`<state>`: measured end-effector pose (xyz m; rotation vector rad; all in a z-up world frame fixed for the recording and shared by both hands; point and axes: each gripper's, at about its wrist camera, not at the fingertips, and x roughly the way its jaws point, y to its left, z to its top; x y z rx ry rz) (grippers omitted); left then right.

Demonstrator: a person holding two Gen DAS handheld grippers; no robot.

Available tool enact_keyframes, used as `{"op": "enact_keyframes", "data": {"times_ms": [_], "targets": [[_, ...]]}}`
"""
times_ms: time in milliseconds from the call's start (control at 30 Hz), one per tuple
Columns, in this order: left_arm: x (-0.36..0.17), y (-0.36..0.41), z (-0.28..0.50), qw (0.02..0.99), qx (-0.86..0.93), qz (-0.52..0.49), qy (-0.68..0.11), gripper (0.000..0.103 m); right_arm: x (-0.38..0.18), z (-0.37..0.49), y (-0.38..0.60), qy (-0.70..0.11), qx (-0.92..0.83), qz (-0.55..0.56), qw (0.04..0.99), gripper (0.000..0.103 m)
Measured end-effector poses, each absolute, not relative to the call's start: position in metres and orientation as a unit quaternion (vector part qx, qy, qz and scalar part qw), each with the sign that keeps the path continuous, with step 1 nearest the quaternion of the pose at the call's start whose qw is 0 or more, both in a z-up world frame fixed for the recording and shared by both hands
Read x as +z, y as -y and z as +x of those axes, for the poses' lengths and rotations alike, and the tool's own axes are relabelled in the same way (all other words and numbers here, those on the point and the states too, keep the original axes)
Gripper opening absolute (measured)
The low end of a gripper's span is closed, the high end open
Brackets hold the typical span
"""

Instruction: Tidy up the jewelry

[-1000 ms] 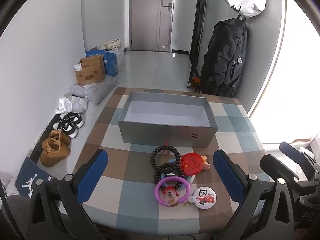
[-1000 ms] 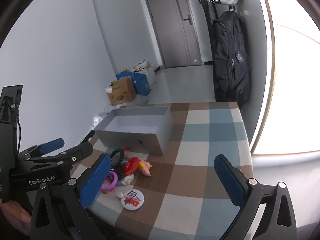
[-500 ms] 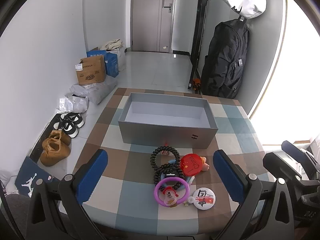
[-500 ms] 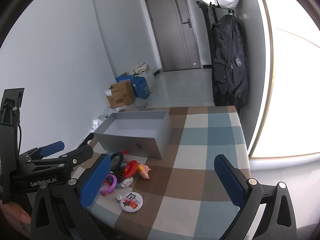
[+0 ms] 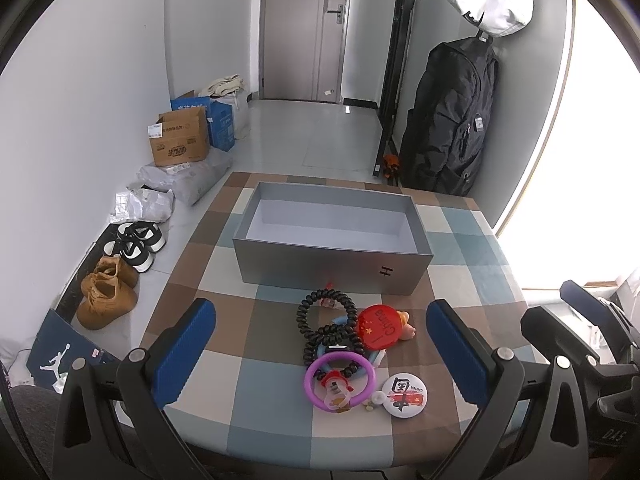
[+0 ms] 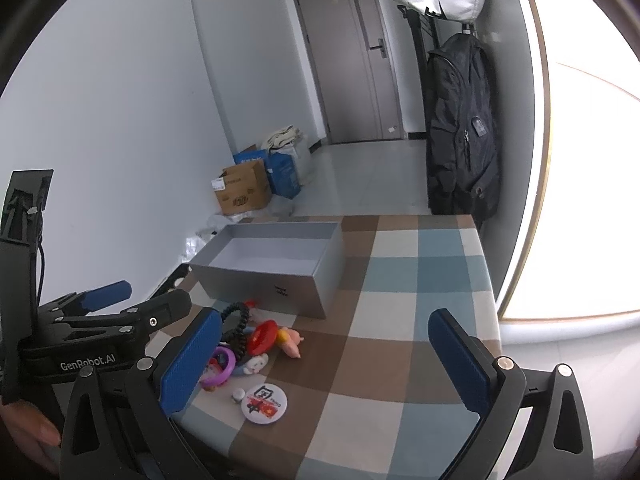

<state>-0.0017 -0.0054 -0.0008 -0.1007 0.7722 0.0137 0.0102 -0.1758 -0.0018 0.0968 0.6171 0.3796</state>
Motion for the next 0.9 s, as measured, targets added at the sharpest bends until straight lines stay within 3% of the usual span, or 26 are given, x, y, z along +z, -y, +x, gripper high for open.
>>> {"op": "enact_keyframes", "data": {"times_ms": [900], "targets": [[-0.0048,0.0095,0.0002,0.921,-0.001,-0.051,-0.385,0.102,-0.0006,0.0104,0.1763,-0.301,0.187,0.039,0.934,0.103]]}}
